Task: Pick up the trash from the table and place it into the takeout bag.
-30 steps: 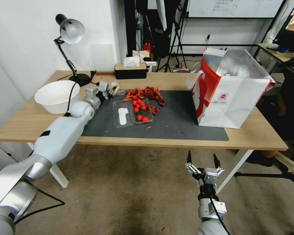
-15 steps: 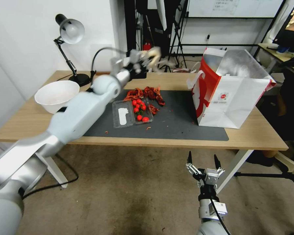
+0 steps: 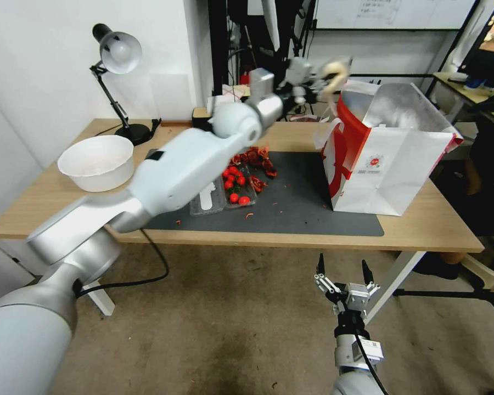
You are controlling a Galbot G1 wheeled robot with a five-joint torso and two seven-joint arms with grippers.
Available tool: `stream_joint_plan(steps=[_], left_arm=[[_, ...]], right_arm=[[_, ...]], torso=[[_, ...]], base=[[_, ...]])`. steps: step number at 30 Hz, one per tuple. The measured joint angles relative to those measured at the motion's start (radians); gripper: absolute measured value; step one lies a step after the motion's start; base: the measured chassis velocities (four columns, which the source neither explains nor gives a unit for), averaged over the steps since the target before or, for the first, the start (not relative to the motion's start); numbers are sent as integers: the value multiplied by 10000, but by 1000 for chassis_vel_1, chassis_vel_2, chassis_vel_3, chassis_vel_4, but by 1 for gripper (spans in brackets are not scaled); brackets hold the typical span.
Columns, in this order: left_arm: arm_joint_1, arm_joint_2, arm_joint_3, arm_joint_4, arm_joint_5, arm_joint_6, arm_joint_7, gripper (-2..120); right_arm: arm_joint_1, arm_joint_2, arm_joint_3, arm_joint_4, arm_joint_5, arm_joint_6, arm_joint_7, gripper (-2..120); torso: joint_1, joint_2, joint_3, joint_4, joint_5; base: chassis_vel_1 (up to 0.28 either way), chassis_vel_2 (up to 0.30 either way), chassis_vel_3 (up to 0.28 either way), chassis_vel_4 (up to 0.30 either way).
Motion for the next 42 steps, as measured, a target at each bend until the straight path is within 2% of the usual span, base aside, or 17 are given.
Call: stream_joint_plan(steps=[7, 14, 17, 19, 21, 23, 24, 27, 29, 31, 32, 35, 37, 39, 40, 42], left_arm=[[-221, -580, 248, 236, -29, 16, 6, 5], [-355, -1558, 673, 731, -20, 32, 34, 5], [-355, -1725, 900, 857, 9, 35, 34, 6], [-318, -1766, 1082, 917, 52, 39, 28, 15], [-290, -1771, 1128, 934, 72, 42, 15, 19], [-233, -1785, 1175, 999, 147, 46, -22, 28], [-233, -1785, 1175, 999, 147, 46, -22, 28], [-204, -1765, 1183, 1056, 187, 67, -68, 43], [-204, -1748, 1191, 1060, 190, 84, -69, 45], [-208, -1681, 1208, 1054, 191, 151, -74, 57], [-208, -1681, 1208, 1054, 191, 151, -74, 57], [-214, -1626, 1220, 1035, 189, 179, -74, 74], [-214, -1618, 1219, 1030, 189, 181, -74, 75], [-218, -1580, 1168, 1002, 189, 185, -74, 87], [-218, -1580, 1168, 1002, 189, 185, -74, 87], [-220, -1522, 1035, 979, 189, 191, -75, 95]], right_arm=[[5, 18, 3, 16, 0, 0, 3, 100], [-24, 19, 20, 43, 0, 7, 17, 100], [-28, 34, 23, 50, 0, 20, 24, 100], [-42, 40, 27, 70, 1, 42, 32, 100], [-54, 40, 30, 70, 0, 52, 36, 100], [-68, 38, 34, 70, 0, 79, 42, 100], [-68, 38, 34, 70, 0, 79, 42, 100], [-72, 46, 36, 71, 0, 93, 45, 100], [-70, 49, 37, 71, 0, 95, 46, 100], [-58, 51, 37, 71, 0, 97, 48, 100], [-58, 51, 37, 71, 0, 97, 48, 100], [-48, 53, 41, 71, 2, 98, 58, 100], [-47, 57, 42, 71, 2, 98, 60, 100], [-45, 59, 44, 71, 4, 98, 63, 100], [-45, 59, 44, 71, 4, 98, 63, 100], [-34, 55, 46, 71, 6, 98, 66, 100]], torso=[[0, 0, 0, 1, -1], [0, 0, 0, 1, -2], [0, 0, 0, 1, -2], [0, 0, -1, 3, -3], [0, 0, 0, 2, -3], [0, 0, 0, 2, -4], [0, 0, 0, 2, -4], [0, 0, -1, 2, -4], [0, 0, -1, 2, -4], [0, 0, -1, 3, -4], [0, 0, -1, 3, -4], [0, 0, -1, 2, -4], [0, 0, -1, 2, -4], [0, 0, -1, 1, -4], [0, 0, -1, 1, -4], [0, 0, -1, 1, -3]], base=[[0, 0, 0, 0], [0, 0, 0, 0], [0, 0, 0, 0], [0, 0, 0, 0], [0, 0, 0, 0], [0, 0, 0, 0], [0, 0, 0, 0], [0, 0, 0, 0], [0, 0, 0, 0], [0, 0, 0, 0], [0, 0, 0, 0], [0, 0, 0, 0], [0, 0, 0, 0], [0, 0, 0, 0], [0, 0, 0, 0], [0, 0, 0, 0]])
